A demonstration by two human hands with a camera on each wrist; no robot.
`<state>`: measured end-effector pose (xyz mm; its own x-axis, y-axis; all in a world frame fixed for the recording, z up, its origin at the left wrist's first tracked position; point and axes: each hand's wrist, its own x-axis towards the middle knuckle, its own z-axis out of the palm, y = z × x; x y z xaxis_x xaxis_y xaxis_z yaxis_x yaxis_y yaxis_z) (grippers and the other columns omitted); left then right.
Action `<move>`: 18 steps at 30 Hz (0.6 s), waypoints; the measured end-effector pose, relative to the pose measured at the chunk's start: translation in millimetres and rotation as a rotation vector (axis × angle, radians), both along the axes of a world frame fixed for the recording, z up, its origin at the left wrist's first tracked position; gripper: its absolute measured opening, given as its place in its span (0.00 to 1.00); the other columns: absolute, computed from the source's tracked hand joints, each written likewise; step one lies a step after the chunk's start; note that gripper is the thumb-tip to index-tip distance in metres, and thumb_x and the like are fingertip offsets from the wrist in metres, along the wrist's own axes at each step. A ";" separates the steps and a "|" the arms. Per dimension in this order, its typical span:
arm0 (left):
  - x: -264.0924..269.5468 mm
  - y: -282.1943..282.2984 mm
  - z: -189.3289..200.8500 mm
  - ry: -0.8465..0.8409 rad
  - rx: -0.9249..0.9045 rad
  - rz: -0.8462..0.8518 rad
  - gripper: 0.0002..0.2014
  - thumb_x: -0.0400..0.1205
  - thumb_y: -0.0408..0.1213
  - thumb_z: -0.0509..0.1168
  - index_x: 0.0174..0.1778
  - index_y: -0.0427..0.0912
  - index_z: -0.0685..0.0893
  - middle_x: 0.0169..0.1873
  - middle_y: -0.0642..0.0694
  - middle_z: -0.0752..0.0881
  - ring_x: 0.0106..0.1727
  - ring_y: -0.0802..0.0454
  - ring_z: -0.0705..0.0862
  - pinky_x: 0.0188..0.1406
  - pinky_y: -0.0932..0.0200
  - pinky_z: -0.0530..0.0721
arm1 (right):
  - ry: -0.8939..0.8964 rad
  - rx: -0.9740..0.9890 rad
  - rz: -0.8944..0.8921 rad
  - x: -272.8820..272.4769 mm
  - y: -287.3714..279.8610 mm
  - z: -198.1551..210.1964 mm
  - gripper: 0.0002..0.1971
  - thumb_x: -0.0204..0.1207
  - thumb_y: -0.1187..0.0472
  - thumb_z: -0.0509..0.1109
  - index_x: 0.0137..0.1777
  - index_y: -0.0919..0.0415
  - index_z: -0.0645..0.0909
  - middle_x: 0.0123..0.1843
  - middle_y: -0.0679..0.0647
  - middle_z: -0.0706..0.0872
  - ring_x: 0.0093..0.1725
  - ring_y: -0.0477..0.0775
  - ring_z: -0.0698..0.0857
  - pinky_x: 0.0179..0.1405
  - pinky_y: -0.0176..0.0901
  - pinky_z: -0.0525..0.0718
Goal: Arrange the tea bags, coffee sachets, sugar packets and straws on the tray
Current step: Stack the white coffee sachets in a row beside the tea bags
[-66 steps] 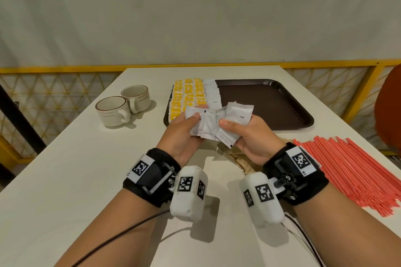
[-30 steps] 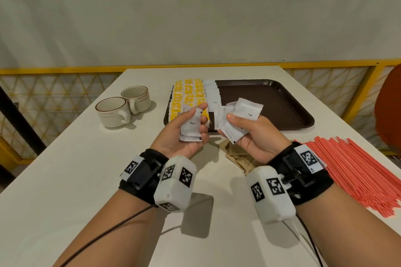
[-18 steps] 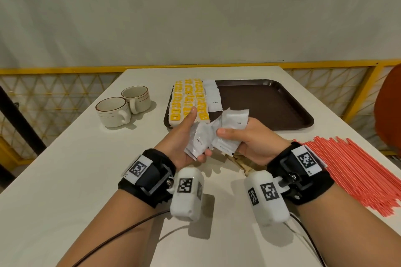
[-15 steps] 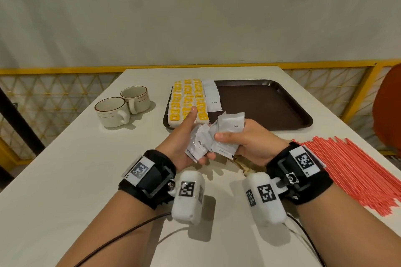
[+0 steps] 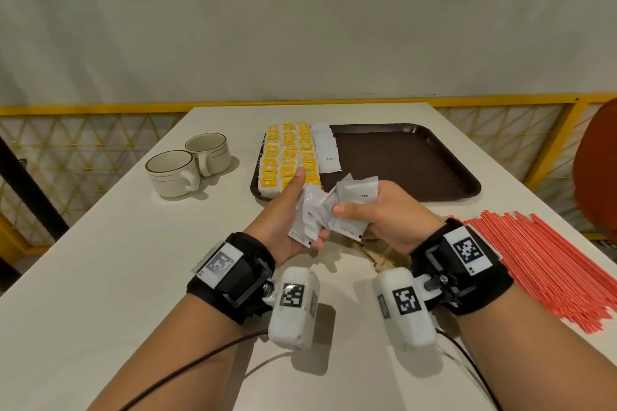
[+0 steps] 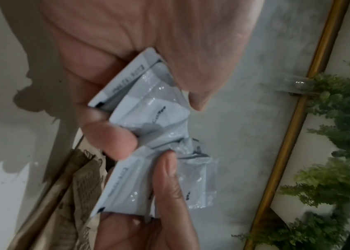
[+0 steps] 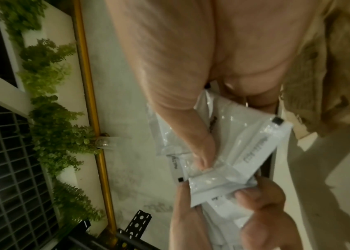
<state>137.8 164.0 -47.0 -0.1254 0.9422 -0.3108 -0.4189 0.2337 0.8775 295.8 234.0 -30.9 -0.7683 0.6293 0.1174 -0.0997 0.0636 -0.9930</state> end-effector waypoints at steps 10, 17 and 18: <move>0.1 1.7 8.5 -0.116 0.014 0.094 0.35 0.77 0.68 0.52 0.53 0.36 0.81 0.30 0.42 0.84 0.28 0.52 0.79 0.28 0.64 0.76 | -0.114 0.651 -0.212 -0.6 0.8 7.6 0.09 0.75 0.68 0.73 0.43 0.53 0.90 0.45 0.47 0.90 0.48 0.44 0.87 0.54 0.43 0.83; -0.9 -0.6 10.9 -0.003 0.119 0.067 0.33 0.80 0.63 0.51 0.68 0.39 0.76 0.61 0.36 0.85 0.52 0.45 0.87 0.49 0.54 0.86 | -0.172 0.759 -0.010 -7.0 -0.1 1.2 0.06 0.73 0.64 0.75 0.48 0.62 0.90 0.50 0.52 0.90 0.51 0.48 0.88 0.55 0.50 0.84; -0.7 -0.9 11.4 0.021 0.127 0.051 0.31 0.81 0.61 0.51 0.68 0.39 0.76 0.62 0.35 0.84 0.55 0.43 0.86 0.56 0.50 0.84 | -0.156 0.758 -0.003 -7.7 -0.8 -0.6 0.08 0.72 0.62 0.75 0.49 0.64 0.89 0.50 0.52 0.90 0.50 0.49 0.88 0.54 0.51 0.84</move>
